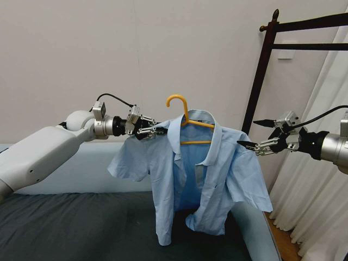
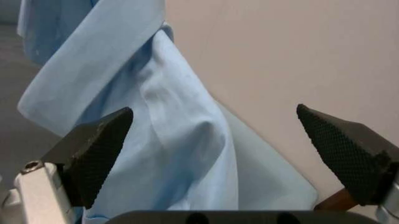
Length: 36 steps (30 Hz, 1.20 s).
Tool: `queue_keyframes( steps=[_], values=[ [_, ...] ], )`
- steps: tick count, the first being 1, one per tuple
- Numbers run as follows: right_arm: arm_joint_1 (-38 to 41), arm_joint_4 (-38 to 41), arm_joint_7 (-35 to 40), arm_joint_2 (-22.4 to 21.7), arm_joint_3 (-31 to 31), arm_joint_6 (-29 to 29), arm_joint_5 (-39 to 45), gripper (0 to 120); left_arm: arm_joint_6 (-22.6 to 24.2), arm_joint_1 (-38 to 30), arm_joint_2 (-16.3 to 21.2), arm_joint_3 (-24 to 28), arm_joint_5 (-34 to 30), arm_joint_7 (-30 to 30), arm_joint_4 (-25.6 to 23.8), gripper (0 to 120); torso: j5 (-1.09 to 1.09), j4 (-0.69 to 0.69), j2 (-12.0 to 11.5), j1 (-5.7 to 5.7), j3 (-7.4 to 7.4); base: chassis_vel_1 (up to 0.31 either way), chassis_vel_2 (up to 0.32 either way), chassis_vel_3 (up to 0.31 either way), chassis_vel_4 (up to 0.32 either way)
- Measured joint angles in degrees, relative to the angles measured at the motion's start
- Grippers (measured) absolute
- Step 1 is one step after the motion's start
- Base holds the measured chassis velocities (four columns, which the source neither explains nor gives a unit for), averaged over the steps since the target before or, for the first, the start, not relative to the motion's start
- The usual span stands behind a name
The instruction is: Pick up the clothes from the sofa and hang them on the clothes hanger.
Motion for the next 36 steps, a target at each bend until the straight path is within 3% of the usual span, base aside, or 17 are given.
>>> queue_keyframes(
  steps=[8, 11, 25, 34, 36],
  values=[
    [-1.6, 1.5, -3.3, -1.0, -0.7, 1.1, -1.8, 100, 1.2, 1.6, -1.1, -0.4, 0.4, 2.3, -1.0, 7, 0.0, 0.0, 0.0, -0.01, 0.0, 0.0, 0.0, 0.0, 0.0],
    [-1.8, 1.8, -4.1, -1.1, -0.7, 1.6, -2.3, 94, 1.4, 1.8, -1.6, -0.4, 0.9, 2.6, -1.1, 7, 0.0, 0.0, 0.0, 0.0, 0.0, 0.0, 0.0, 0.0, 0.0],
    [-3.7, 2.5, -10.1, -2.8, -1.4, 2.5, -2.8, 38, 0.4, 3.8, -3.2, -1.3, 2.8, 3.7, -1.8, 7, -0.01, 0.0, 0.0, 0.0, -0.01, 0.0, 0.0, 0.0, 0.0],
    [-3.8, 2.8, -11.4, -2.0, -1.9, 2.6, -0.9, 8, -0.2, 3.6, -4.2, -1.0, 3.4, 3.7, -2.0, 7, 0.0, -0.01, 0.0, 0.0, 0.0, 0.0, 0.0, 0.0, 0.0],
    [-3.8, 2.7, -11.4, -1.8, -2.1, 2.8, -0.6, 7, -0.5, 3.6, -4.3, -0.9, 3.6, 3.7, -1.7, 7, 0.0, 0.0, 0.0, 0.0, 0.0, 0.0, 0.0, 0.0, 0.0]
  ],
)
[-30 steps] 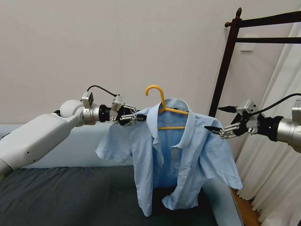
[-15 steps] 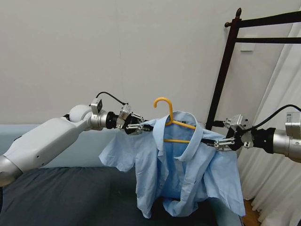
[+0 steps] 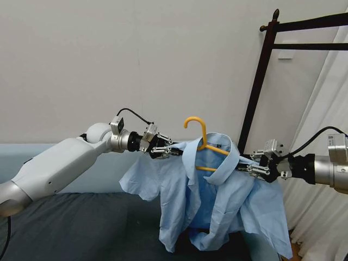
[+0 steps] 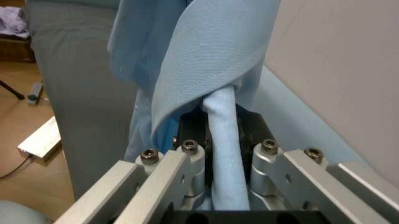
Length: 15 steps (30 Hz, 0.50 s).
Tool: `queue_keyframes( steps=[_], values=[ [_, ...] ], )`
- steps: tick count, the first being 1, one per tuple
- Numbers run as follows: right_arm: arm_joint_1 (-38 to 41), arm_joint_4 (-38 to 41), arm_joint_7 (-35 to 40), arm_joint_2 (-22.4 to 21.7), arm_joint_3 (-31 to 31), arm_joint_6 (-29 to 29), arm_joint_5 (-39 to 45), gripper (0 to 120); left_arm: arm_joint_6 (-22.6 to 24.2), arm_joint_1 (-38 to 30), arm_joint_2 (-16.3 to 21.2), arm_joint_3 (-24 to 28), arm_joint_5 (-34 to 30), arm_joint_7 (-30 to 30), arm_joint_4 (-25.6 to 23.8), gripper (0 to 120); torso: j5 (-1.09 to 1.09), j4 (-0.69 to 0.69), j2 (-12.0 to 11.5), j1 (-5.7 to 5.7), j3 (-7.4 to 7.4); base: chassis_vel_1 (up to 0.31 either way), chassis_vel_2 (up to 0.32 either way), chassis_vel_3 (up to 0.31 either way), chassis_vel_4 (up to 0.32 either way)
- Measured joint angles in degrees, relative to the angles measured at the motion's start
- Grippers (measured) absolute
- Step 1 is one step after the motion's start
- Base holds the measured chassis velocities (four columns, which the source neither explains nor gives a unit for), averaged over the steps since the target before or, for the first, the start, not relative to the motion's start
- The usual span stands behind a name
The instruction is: Pick up the clothes from the sofa and hang them on the clothes hanger.
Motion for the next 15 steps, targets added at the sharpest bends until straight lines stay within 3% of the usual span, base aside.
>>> queue_keyframes(
  steps=[8, 15],
  values=[
    [-0.2, -0.5, -0.9, -0.6, -0.1, 0.9, 1.1, 7, -1.8, 0.4, -0.1, -0.7, 4.5, -0.6, 0.7, 8, 0.0, -0.01, 0.0, 0.0, 0.0, 0.0, 0.0, 0.0, 0.0],
    [-0.4, -0.5, 0.9, -0.5, 0.0, 0.5, 2.8, 7, -3.4, -0.2, 0.1, -2.1, 8.7, -2.6, 1.6, 32, -0.01, 0.0, 0.0, 0.0, 0.0, 0.0, 0.0, 0.0, 0.0]
  ],
)
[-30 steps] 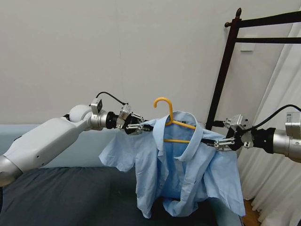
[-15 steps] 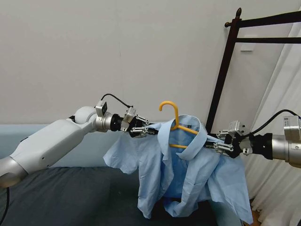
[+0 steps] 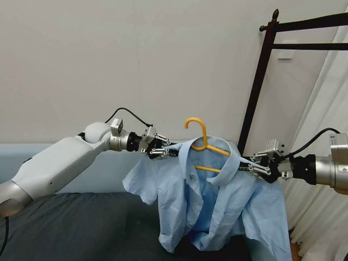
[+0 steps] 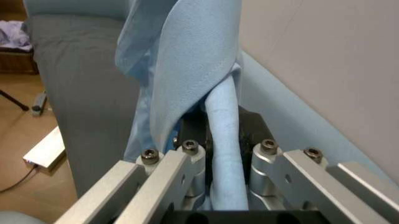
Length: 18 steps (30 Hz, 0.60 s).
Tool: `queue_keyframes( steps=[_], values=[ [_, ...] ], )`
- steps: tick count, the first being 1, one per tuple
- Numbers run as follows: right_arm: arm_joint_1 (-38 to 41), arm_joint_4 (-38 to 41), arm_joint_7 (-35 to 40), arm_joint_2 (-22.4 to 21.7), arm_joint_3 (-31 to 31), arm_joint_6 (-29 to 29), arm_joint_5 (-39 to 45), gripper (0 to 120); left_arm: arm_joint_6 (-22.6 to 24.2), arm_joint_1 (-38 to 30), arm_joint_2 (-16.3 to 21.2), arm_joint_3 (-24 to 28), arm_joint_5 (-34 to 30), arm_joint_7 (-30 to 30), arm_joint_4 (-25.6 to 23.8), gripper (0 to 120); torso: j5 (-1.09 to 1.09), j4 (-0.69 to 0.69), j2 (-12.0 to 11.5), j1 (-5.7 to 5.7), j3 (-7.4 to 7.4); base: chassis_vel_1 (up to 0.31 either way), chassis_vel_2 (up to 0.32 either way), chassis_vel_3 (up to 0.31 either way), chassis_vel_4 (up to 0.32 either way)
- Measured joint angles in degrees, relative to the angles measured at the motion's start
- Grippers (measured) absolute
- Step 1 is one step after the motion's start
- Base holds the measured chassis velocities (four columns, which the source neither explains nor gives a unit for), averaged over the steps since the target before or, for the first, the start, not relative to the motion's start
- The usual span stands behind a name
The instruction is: Pick up the clothes from the sofa and hang them on the clothes hanger.
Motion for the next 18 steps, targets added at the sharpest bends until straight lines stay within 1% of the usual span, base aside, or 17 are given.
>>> queue_keyframes(
  steps=[3, 4, 5, 6, 9, 10, 12, 14, 15, 16, 18],
  values=[
    [0.0, 0.5, 2.3, 1.0, -0.2, -1.0, 1.7, 7, -1.2, -1.1, -0.1, -0.3, 1.5, -1.7, 0.5, 46, 0.01, 0.0, 0.0, 0.0, 0.0, 0.0, 0.0, 0.0, 0.0],
    [0.0, 0.5, 2.3, 1.0, -0.2, -1.0, 1.7, 7, -1.2, -1.1, -0.1, -0.3, 1.5, -1.7, 0.5, 46, 0.01, 0.0, 0.0, 0.0, 0.0, 0.0, 0.0, 0.0, 0.0],
    [0.0, 0.7, 3.0, 1.2, -0.2, -1.3, 2.2, 7, -1.6, -1.4, -0.1, -0.4, 2.0, -2.3, 0.6, 49, 0.0, 0.0, 0.0, 0.0, 0.0, 0.0, 0.0, 0.0, 0.0],
    [0.1, 1.1, 4.0, 1.5, -0.2, -1.9, 3.2, 7, -2.5, -2.0, -0.3, -0.6, 2.9, -3.4, 0.7, 56, 0.01, 0.0, 0.0, 0.0, 0.0, 0.0, 0.0, 0.0, 0.0],
    [0.4, 1.7, 6.2, 1.9, -0.2, -3.0, 5.1, 7, -4.7, -2.8, -0.3, -0.8, 5.0, -5.5, 1.0, 68, 0.0, -0.01, 0.0, 0.0, 0.0, 0.0, 0.0, 0.0, 0.0],
    [0.4, 1.7, 6.2, 1.9, -0.2, -3.0, 5.1, 7, -4.7, -2.8, -0.3, -0.8, 5.0, -5.5, 1.0, 68, 0.0, -0.01, 0.0, 0.0, 0.0, 0.0, 0.0, 0.0, 0.0],
    [0.6, 1.8, 7.6, 2.1, -0.2, -3.6, 6.1, 7, -6.2, -3.0, -0.2, -1.1, 6.1, -7.7, 1.1, 78, 0.01, 0.0, 0.0, 0.0, 0.0, 0.0, 0.0, 0.0, 0.0],
    [0.7, 1.7, 8.7, 2.2, 0.0, -4.0, 6.9, 7, -7.3, -2.9, 0.0, -1.8, 7.0, -9.9, 1.1, 86, 0.0, 0.0, 0.0, 0.0, 0.0, 0.0, 0.0, 0.0, 0.0],
    [0.8, 1.6, 9.3, 2.2, 0.1, -4.2, 7.3, 7, -7.9, -2.7, 0.0, -2.3, 7.6, -10.7, 1.1, 89, 0.01, 0.0, 0.0, 0.0, 0.0, 0.0, 0.0, 0.0, 0.0],
    [0.8, 1.6, 9.3, 2.2, 0.1, -4.2, 7.3, 7, -7.9, -2.7, 0.0, -2.3, 7.6, -10.7, 1.1, 89, 0.01, 0.0, 0.0, 0.0, 0.0, 0.0, 0.0, 0.0, 0.0],
    [1.1, 1.5, 11.1, 2.4, 0.3, -4.7, 8.3, 7, -9.6, -2.1, 0.2, -3.4, 10.2, -12.7, 1.2, 98, 0.0, 0.0, 0.0, 0.0, 0.0, 0.0, 0.0, 0.0, 0.0]
  ],
)
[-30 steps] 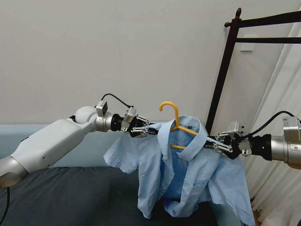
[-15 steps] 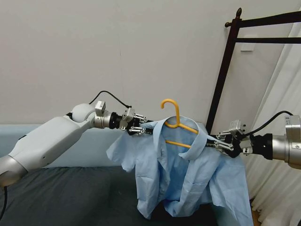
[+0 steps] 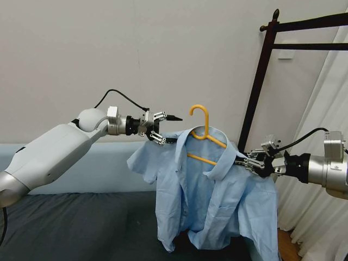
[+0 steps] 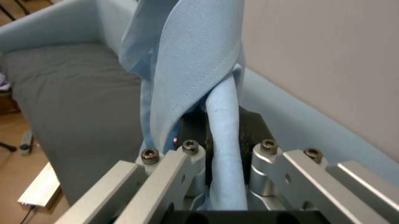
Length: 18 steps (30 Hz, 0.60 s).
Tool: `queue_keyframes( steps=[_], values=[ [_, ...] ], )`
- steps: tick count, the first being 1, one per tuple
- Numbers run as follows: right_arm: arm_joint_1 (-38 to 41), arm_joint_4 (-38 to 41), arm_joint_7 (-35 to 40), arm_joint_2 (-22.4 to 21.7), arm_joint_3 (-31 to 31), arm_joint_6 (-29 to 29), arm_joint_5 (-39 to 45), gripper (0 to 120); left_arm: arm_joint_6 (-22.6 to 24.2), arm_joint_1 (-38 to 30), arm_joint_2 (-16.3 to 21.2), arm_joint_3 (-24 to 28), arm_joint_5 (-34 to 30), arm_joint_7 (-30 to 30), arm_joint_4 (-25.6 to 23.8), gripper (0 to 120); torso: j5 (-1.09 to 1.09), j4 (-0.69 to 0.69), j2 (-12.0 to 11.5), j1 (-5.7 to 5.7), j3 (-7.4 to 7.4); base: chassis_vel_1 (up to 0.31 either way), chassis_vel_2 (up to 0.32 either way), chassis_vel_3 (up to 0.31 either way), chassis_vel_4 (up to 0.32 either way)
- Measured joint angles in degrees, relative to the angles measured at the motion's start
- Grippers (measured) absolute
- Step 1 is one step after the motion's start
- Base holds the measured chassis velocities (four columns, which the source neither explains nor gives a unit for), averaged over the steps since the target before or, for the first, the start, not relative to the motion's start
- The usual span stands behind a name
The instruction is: Pick up the clothes from the sofa and hang them on the clothes hanger.
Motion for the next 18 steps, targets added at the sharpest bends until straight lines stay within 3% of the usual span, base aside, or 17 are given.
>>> queue_keyframes(
  steps=[8, 12, 13, 16, 17, 18],
  values=[
    [1.6, 0.8, 7.2, 0.8, 1.6, -2.9, 5.4, 7, -2.5, 3.6, 1.4, -4.8, 4.4, -7.5, -2.2, 100, 0.0, 0.0, 0.0, 0.0, 0.0, 0.0, 0.0, 0.0, 0.0],
    [4.2, 1.3, 14.2, 1.3, 2.4, -6.4, 9.7, 7, -1.6, 9.4, 3.2, -8.5, 3.7, -18.2, -8.5, 100, -0.02, 0.0, 0.0, 0.0, 0.0, 0.0, 0.0, 0.0, 0.0],
    [4.2, 1.3, 14.2, 1.3, 2.4, -6.4, 9.7, 7, -1.6, 9.4, 3.2, -8.5, 3.7, -18.2, -8.5, 100, -0.02, 0.0, 0.0, 0.0, 0.0, 0.0, 0.0, 0.0, 0.0],
    [11.7, 1.3, 23.9, 4.3, 1.7, -13.3, 17.4, 7, 0.7, 19.6, 4.9, -12.9, 3.1, -30.4, -18.4, 100, 0.0, -0.01, 0.0, 0.0, 0.0, 0.0, 0.0, 0.0, 0.0],
    [11.7, 1.3, 23.9, 4.3, 1.7, -13.3, 17.4, 7, 0.7, 19.6, 4.9, -12.9, 3.1, -30.4, -18.4, 100, 0.0, -0.01, 0.0, 0.0, 0.0, 0.0, 0.0, 0.0, 0.0],
    [13.6, 1.4, 26.7, 5.1, 1.5, -14.9, 19.7, 7, 1.5, 24.3, 4.8, -16.0, 3.5, -33.8, -21.6, 100, 0.0, 0.0, 0.0, 0.0, -0.01, 0.0, 0.0, 0.0, 0.0]
  ],
)
